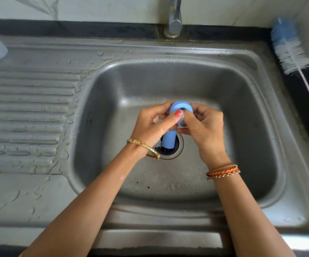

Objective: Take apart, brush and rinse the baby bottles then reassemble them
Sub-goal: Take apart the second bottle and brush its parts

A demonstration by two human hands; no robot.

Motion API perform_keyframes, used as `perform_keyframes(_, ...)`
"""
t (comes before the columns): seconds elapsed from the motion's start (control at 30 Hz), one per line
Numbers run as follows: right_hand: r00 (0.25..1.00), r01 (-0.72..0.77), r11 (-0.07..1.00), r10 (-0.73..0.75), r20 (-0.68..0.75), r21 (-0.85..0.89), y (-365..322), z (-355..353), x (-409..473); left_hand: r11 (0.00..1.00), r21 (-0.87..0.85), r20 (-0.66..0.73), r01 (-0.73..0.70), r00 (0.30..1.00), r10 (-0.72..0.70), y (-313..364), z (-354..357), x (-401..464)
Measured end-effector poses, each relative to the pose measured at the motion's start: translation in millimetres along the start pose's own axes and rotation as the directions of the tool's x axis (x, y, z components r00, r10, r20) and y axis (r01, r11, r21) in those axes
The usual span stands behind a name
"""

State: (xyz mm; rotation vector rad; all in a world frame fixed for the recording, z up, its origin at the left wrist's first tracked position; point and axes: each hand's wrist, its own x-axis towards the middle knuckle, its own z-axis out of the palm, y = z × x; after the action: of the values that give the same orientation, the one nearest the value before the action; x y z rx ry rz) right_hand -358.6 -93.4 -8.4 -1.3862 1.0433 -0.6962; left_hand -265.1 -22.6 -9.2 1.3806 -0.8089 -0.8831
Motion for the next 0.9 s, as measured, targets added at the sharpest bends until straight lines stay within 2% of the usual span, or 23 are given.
perform_keyframes(0.1, 0.99, -0.03, 1.0, 0.031, 0.135, -0.006, 0, 0, 0, 0.996, 0.081, -0.011, -0.043, 0.999, 0.044, 0, -3, -1)
perform_keyframes(0.17, 0.97, -0.036, 0.999, 0.037, 0.241, -0.009, -1, -3, 1, 0.972, 0.21, -0.037, -0.101, 0.993, 0.112, -3, -4, 1)
perform_keyframes(0.3, 0.935, -0.052, 0.998, 0.033, 0.353, 0.043, -3, -12, 6, 0.924, 0.35, -0.077, -0.156, 0.978, 0.194, -9, -3, 3)
perform_keyframes(0.47, 0.896, -0.078, 0.994, 0.036, 0.443, 0.077, -9, -13, 13, 0.945, 0.3, -0.156, -0.13, 0.971, 0.183, -10, -3, 5)
perform_keyframes(0.57, 0.896, -0.164, 0.973, 0.078, 0.438, 0.164, -9, -12, 18, 0.991, 0.121, -0.162, -0.051, 0.984, 0.071, -6, -3, 6)
perform_keyframes(0.67, 0.905, -0.166, 0.975, 0.09, 0.415, 0.15, -9, -9, 19, 1.0, 0.004, -0.18, 0.012, 0.984, -0.011, -3, -1, 9)
perform_keyframes(0.8, 0.865, -0.073, 0.992, 0.011, 0.502, 0.104, -9, -13, 18, 0.999, -0.017, -0.181, 0.047, 0.982, -0.049, -1, -1, 9)
perform_keyframes(0.9, 0.883, -0.008, 0.995, -0.04, 0.469, 0.099, -8, -12, 15, 0.997, -0.046, -0.158, 0.056, 0.986, -0.063, 0, 0, 7)
